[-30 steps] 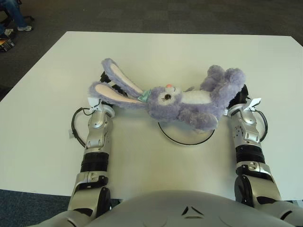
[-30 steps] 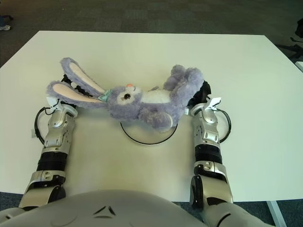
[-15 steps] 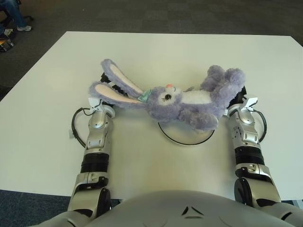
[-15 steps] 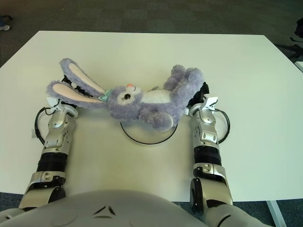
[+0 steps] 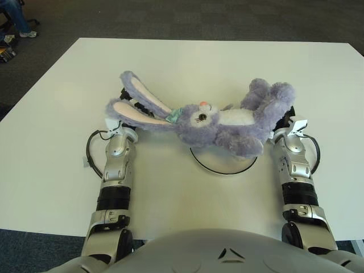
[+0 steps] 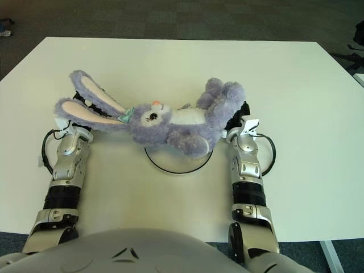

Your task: Put the doll into the plate.

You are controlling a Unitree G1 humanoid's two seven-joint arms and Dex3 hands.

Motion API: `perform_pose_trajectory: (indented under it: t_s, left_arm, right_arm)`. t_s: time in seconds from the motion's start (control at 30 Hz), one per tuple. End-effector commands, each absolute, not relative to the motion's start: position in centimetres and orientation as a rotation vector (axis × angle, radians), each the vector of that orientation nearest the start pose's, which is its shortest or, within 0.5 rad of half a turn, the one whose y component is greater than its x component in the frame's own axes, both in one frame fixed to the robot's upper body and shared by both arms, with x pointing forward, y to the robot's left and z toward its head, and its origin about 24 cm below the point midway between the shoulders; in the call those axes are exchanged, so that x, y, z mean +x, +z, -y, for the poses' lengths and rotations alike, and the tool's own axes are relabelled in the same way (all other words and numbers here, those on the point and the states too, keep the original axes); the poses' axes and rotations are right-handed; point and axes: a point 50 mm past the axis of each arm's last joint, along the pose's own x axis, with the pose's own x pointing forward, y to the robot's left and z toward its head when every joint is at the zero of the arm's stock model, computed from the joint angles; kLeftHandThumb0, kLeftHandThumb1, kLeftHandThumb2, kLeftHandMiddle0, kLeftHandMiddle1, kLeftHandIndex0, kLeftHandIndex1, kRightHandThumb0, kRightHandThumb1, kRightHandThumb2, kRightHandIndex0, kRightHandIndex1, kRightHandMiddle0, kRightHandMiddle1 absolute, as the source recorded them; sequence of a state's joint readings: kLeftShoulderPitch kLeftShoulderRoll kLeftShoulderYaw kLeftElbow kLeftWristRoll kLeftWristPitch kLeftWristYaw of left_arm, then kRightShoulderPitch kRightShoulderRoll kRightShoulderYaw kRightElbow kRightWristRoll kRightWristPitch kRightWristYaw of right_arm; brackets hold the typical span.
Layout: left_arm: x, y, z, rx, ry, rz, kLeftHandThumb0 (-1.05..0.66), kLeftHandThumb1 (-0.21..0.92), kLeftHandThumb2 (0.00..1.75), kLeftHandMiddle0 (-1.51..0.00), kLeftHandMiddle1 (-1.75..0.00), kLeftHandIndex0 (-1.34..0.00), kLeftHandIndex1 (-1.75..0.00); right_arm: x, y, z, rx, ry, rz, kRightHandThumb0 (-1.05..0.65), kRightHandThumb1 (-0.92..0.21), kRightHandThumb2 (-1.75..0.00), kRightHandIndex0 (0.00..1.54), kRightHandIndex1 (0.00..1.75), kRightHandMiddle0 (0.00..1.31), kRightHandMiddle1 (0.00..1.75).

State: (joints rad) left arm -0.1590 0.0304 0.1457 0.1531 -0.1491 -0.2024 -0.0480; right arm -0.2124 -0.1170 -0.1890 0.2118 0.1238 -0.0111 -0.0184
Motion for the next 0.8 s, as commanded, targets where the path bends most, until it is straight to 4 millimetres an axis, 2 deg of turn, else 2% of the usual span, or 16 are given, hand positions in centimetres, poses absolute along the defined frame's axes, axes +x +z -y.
perform_pose_trajectory:
  t_s: [0.0, 0.77]
  left_arm:
    - [27.29, 5.42, -17.83, -0.141, 0.084, 0.162, -0.41, 0.56, 1.01, -1.06, -1.75, -0.42, -1.75]
    - [27.39, 5.64, -17.88, -0.154, 0.083, 0.136, -0.41, 0.56, 1.00, -1.02, -1.75, -0.42, -1.75]
  right_arm:
    - [28.36, 3.96, 20.96, 0.035, -0.190, -0.058, -0.01, 0.10, -1.75, 0.91, 1.75, 0.76, 1.63]
    - [29.12, 3.60, 21.63, 0.149, -0.235, -0.209, -0.01, 0.08, -1.75, 0.90, 1.75, 0.71, 1.70]
